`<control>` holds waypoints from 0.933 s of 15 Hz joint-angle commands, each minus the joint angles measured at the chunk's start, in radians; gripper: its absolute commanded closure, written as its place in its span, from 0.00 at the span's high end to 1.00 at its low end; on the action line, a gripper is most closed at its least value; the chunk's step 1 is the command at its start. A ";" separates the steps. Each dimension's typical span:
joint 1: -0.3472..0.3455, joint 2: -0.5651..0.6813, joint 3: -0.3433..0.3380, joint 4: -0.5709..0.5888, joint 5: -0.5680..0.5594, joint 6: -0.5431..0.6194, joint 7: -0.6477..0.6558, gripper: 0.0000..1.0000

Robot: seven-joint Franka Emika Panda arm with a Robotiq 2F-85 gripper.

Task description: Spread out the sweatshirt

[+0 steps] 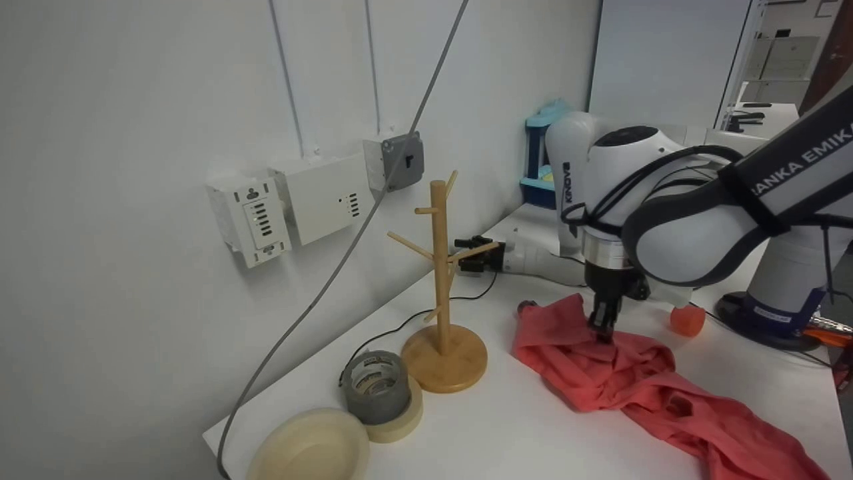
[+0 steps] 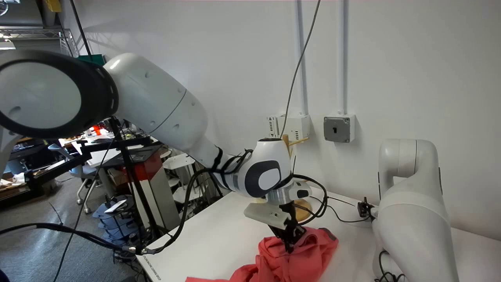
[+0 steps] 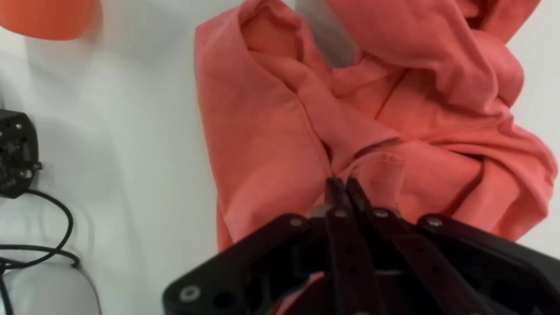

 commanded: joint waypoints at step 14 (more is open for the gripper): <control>0.379 0.005 -0.449 0.054 -0.824 0.281 0.717 0.01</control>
